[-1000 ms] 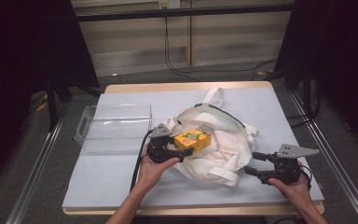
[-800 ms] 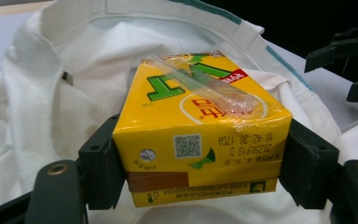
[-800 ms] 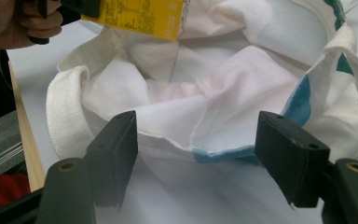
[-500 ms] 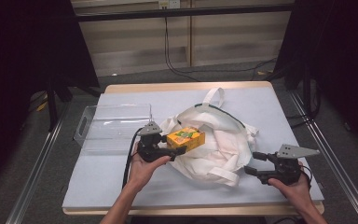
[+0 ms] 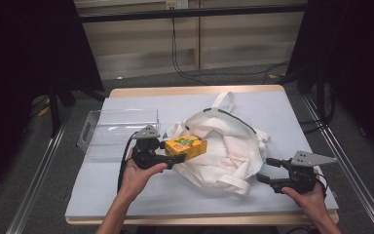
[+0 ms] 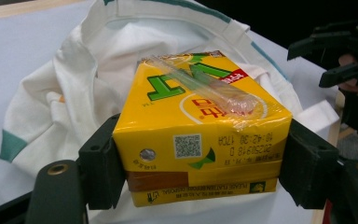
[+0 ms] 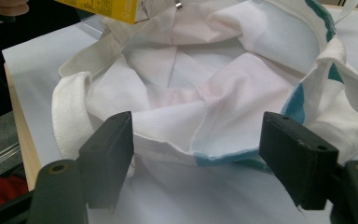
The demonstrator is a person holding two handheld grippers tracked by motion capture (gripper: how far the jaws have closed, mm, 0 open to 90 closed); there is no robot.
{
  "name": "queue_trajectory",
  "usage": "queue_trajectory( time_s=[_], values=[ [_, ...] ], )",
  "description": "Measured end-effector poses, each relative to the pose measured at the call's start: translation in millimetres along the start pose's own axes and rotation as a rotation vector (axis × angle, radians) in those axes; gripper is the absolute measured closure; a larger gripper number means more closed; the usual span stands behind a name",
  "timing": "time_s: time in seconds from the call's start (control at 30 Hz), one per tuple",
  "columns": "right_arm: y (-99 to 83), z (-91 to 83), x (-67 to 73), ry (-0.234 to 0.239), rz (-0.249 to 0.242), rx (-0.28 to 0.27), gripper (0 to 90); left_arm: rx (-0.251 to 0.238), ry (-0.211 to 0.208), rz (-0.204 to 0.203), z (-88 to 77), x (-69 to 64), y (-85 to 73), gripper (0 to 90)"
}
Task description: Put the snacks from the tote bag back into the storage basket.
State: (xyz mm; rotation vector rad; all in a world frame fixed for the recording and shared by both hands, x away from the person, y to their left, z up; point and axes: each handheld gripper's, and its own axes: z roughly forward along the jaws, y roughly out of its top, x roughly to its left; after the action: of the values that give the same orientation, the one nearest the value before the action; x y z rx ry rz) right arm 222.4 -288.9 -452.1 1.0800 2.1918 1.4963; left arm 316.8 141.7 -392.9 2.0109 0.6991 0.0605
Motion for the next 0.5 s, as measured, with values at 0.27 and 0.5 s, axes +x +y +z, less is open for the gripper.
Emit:
queue_trajectory(
  time_s=[0.27,0.5],
  values=[
    [0.5,0.7,2.0,0.004,-0.008,-0.002,22.3,-0.006,0.015,-0.027,-20.5,11.1,9.5,26.8],
    [0.3,1.0,1.6,0.005,-0.011,0.001,22.3,0.006,0.046,-0.011,-37.5,21.1,19.5,26.8]
  ],
)
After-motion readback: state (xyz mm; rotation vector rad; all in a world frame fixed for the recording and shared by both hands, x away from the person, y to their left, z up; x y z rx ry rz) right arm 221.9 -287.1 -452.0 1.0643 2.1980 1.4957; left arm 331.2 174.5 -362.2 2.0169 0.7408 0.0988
